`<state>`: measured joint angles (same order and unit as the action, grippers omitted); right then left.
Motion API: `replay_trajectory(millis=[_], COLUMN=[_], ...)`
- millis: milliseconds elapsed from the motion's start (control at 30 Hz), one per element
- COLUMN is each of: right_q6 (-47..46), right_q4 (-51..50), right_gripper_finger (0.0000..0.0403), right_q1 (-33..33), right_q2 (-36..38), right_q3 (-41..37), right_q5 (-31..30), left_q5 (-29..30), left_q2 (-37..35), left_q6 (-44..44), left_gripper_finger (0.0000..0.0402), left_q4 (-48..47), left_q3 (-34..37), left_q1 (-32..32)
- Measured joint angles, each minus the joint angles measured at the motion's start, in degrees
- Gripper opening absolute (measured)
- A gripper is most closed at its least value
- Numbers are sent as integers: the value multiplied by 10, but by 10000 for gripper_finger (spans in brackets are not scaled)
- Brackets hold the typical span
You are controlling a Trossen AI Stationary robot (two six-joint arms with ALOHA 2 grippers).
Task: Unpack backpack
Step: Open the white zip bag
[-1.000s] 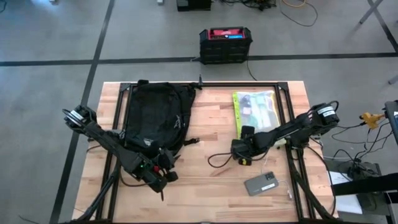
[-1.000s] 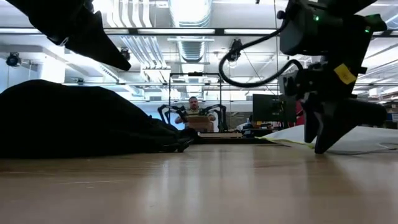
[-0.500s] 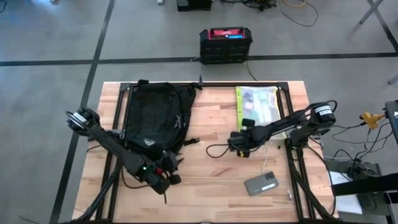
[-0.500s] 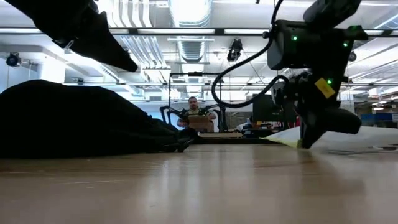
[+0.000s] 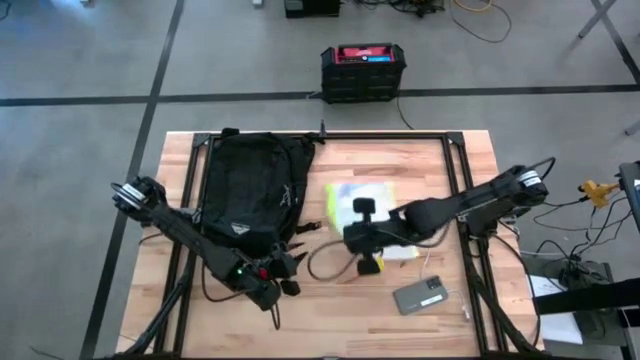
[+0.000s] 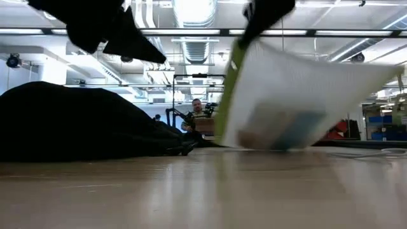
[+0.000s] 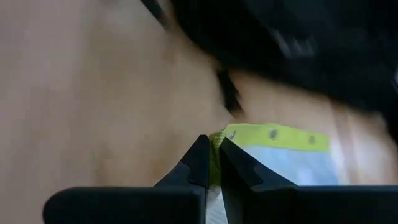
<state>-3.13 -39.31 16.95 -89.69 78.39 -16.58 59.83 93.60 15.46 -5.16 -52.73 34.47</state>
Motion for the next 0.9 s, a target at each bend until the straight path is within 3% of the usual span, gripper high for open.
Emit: replay_trajectory(millis=[167,267,467,633,733,900], right_q6=[17,17,-1,3,4,17], right_q4=[33,49,52,56,55,73], right_gripper_finger=[1,1,3,15,21,34], right_q1=[41,50,53,53,53,51], right_q2=[0,-2,-9,-20,-21,-21], right_q3=[35,35,30,30,29,29], right_q5=[5,4,4,5,2,-1], left_q5=[-109,-139,-268,-297,-307,-308], left_q2=[0,0,3,22,36,44], left_q6=[-95,-134,-147,-142,-140,-137], left_gripper_finger=[151,178,218,224,187,27], left_q4=[105,153,218,246,253,252], left_q3=[0,0,0,0,0,0], left_q1=[-31,-49,-94,-119,-126,-126])
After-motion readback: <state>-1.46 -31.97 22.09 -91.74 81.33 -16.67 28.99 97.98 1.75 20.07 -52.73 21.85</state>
